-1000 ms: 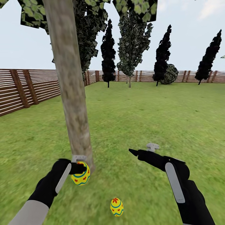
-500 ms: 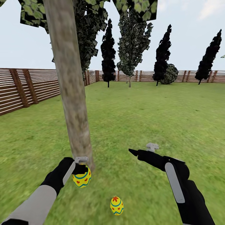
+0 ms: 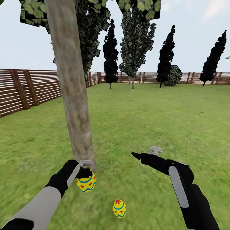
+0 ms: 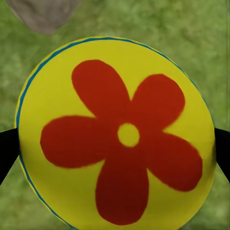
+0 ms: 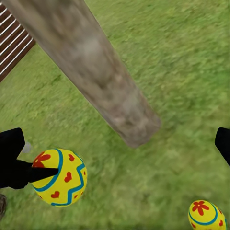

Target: Take the three Easter eggs out of the wicker basket on the lawn in the garden, then place them on the lawn next to a single tree (choose any tree) so that all three eggs are next to the same tree and none are left in the basket.

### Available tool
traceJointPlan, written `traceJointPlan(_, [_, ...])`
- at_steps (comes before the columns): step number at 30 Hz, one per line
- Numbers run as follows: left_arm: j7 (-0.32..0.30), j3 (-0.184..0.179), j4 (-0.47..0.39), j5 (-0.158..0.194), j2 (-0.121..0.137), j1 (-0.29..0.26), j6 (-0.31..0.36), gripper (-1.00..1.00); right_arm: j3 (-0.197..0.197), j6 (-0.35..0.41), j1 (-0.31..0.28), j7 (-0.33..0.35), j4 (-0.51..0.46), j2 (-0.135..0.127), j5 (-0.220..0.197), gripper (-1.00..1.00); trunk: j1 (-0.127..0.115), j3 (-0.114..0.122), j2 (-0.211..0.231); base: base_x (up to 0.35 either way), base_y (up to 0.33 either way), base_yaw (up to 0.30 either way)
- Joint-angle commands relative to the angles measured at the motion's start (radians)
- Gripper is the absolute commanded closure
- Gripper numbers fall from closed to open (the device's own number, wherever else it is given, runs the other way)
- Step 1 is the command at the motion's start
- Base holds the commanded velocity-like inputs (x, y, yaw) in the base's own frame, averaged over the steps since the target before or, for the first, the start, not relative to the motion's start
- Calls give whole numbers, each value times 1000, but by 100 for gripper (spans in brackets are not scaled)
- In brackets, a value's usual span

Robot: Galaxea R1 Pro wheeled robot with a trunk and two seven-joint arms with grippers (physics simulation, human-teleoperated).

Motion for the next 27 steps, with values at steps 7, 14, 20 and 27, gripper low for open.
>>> traceJointPlan(7, [4,-3,6,6,-10,-1,4,100,-3,6,-1,10,-1,1,6,-100,27,-23,-50,0,0,0])
traceJointPlan(14, [4,-3,33,7,-11,-9,4,100,-3,6,-1,8,-1,1,6,-100,54,-45,-99,0,0,0])
traceJointPlan(20, [4,-3,38,8,-11,-10,5,100,-3,6,-1,8,-1,1,6,-100,77,-64,-141,0,0,0])
traceJointPlan(27, [5,-3,38,7,-11,-10,7,100,-2,6,-1,8,-1,2,6,-100,104,-86,-190,0,0,0])
